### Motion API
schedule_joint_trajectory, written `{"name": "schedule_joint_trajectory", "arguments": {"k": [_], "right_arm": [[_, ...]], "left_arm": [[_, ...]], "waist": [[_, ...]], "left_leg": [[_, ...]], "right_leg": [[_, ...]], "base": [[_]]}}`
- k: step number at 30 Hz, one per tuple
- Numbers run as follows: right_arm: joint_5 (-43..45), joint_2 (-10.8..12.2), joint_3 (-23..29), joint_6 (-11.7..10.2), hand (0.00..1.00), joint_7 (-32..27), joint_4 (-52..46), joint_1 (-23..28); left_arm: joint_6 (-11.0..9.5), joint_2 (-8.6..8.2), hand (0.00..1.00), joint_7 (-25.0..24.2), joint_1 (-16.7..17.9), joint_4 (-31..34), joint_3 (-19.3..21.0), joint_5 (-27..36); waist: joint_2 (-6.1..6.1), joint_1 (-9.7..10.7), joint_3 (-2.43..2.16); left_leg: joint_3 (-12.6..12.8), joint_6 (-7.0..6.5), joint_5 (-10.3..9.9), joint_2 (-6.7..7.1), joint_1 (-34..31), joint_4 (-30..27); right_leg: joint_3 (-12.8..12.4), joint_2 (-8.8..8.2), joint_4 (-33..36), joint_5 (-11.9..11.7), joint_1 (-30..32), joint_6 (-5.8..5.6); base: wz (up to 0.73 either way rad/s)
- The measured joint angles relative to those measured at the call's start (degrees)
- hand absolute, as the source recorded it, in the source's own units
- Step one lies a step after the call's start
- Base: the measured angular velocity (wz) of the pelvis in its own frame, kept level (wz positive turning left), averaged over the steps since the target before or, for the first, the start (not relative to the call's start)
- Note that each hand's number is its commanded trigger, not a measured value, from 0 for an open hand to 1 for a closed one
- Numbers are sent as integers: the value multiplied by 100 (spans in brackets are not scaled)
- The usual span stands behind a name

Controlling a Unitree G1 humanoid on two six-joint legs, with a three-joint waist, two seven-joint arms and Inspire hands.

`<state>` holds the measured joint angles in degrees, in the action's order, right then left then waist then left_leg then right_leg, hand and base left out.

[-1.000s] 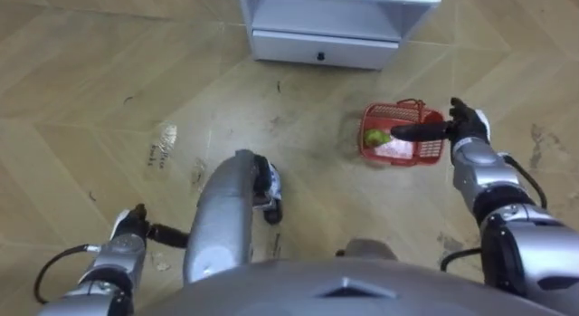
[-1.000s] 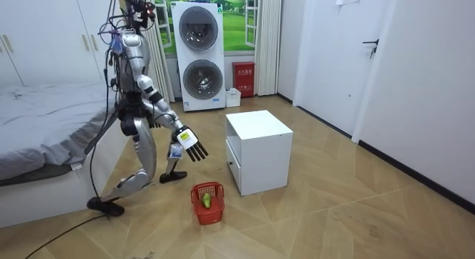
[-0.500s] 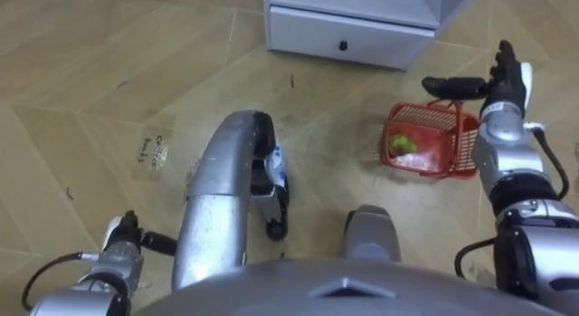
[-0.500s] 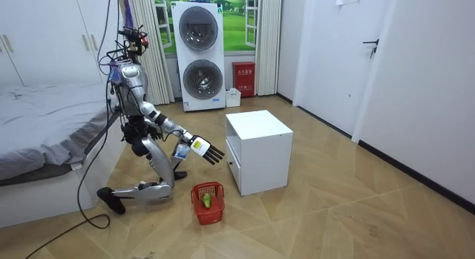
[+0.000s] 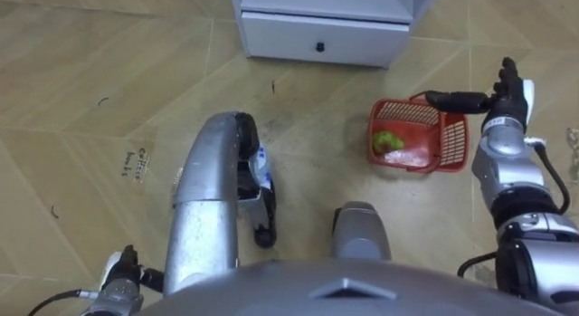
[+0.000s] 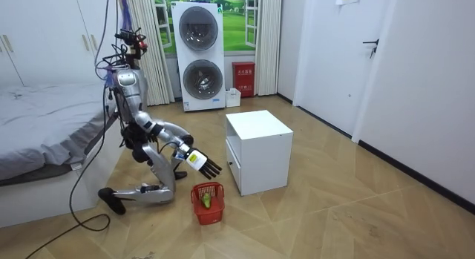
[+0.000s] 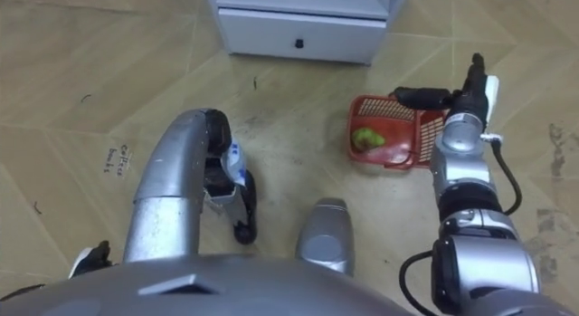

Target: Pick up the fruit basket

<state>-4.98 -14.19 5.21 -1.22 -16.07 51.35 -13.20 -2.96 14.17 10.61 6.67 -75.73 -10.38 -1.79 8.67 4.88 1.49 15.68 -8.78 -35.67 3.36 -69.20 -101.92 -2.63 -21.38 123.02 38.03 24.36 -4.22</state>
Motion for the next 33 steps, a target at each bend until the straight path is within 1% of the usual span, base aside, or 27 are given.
{"name": "schedule_joint_trajectory", "arguments": {"k": [1, 2, 4, 5, 6, 7, 8, 10, 11, 12, 14, 16, 17, 21, 22, 23, 24, 27, 33], "right_arm": [[27, -20, -4, 0, 0, 0, 0, 0], [35, -31, -6, 0, 0, 0, 1, 0], [68, -72, -12, -2, 0, -1, 21, 0], [78, -80, -12, -4, 0, -1, 21, -1], [78, -181, -25, -8, 0, 1, 33, -65], [56, -206, -76, -8, 0, 4, 53, -125], [55, -222, -154, -8, 0, 3, 66, -126], [55, -239, -247, -8, 0, 4, 142, -127], [53, -275, -315, -8, 0, 12, 163, -127], [50, -299, -352, -8, 0, 15, 168, -128], [43, -350, -398, -8, 0, 81, 191, -170], [44, -375, -397, -8, 0, 139, 264, -226], [48, -392, -397, -8, 0, 169, 272, -232], [57, -510, -409, 0, 0, 263, 479, -373], [47, -552, -440, 0, 0, 292, 490, -373], [39, -589, -483, 0, 0, 312, 505, -373], [27, -630, -545, 0, 0, 345, 567, -374], [29, -640, -649, 8, 0, 473, 673, -373], [30, -645, -789, 7, 0, 606, 686, -378]], "left_arm": [[0, 0, 0, 0, 17, 2, -6, 1], [-1, 0, 0, 0, 30, 5, -15, 0], [0, 4, 0, -2, 57, 7, -118, 0], [0, 4, 0, -7, 60, 11, -135, 1], [-1, -116, 0, -23, 7, 29, -188, 4], [-40, -151, 0, -91, 5, 32, -255, 15], [-40, -148, 0, -145, 6, 32, -335, 15], [-35, -142, 0, -178, -3, 26, -401, 16], [-40, -137, 0, -243, -42, 26, -420, 19], [-41, -136, 0, -265, -65, 27, -449, 19], [-78, -138, 0, -370, -100, 31, -517, 35], [-80, -139, 0, -417, -108, 32, -524, 36], [-80, -138, 0, -434, -115, 31, -524, 36], [-78, -139, 0, -519, -175, 32, -558, 41], [-77, -139, 0, -522, -194, 32, -558, 54], [-77, -139, 0, -530, -211, 32, -559, 95], [-77, -140, 0, -564, -221, 33, -558, 133], [-64, -138, 0, -657, -209, 33, -558, 238], [-63, -138, 0, -788, -209, 34, -631, 351]], "waist": [[-4, 0, 0], [-6, 0, 0], [-30, 2, 1], [-38, 2, 1], [-178, -58, 79], [-238, -54, 72], [-257, -39, 67], [-296, -32, 42], [-302, -33, 38], [-304, -41, 37], [-346, -46, 13], [-353, -45, 10], [-362, -48, 12], [-453, -104, 72], [-473, -174, 69], [-483, -214, 73], [-519, -240, 75], [-576, -315, 54], [-563, -373, 66]], "left_leg": [[3, 67, 7, -8, -63, -57], [3, 104, 4, -16, -96, -103], [-13, 249, -30, -65, -257, -344], [-27, 299, -42, -68, -320, -418], [-163, 407, -30, -152, -459, -499], [-153, 500, 23, -179, -528, -456], [-169, 568, 59, -174, -549, -420], [-209, 614, 82, -172, -546, -394], [-213, 640, 95, -169, -541, -370], [-216, 647, 99, -171, -542, -366], [-220, 660, 105, -169, -538, -357], [-219, 660, 105, -166, -529, -358], [-215, 660, 105, -169, -529, -357], [-199, 658, 104, -175, -536, -350], [-178, 658, 104, -196, -555, -347], [-164, 659, 104, -212, -563, -347], [-152, 659, 105, -228, -572, -347], [-128, 664, 108, -251, -618, -335], [-115, 706, 130, -239, -631, -279]], "right_leg": [[-24, -23, 133, 30, 45, 27], [-38, -30, 216, 46, 64, 38], [-59, -21, 564, 185, 73, 82], [-60, -15, 666, 239, 72, 85], [-86, 172, 774, 245, 188, 112], [-163, 196, 852, 261, 333, 110], [-190, 216, 886, 269, 390, 121], [-191, 257, 892, 270, 400, 119], [-194, 259, 895, 271, 415, 117], [-197, 261, 898, 271, 425, 116], [-229, 261, 901, 272, 444, 114], [-248, 257, 900, 274, 446, 111], [-248, 255, 900, 274, 452, 111], [-266, 245, 930, 280, 498, 100], [-317, 243, 954, 282, 562, 96], [-346, 246, 967, 283, 571, 94], [-353, 248, 974, 286, 583, 93], [-391, 251, 991, 291, 663, 86], [-404, 235, 989, 299, 710, 68]], "base": [[0], [0], [0], [-12], [-21], [-24], [-11], [-3], [0], [0], [-5], [-4], [0], [-1], [-9], [-9], [-6], [-1], [0]]}}
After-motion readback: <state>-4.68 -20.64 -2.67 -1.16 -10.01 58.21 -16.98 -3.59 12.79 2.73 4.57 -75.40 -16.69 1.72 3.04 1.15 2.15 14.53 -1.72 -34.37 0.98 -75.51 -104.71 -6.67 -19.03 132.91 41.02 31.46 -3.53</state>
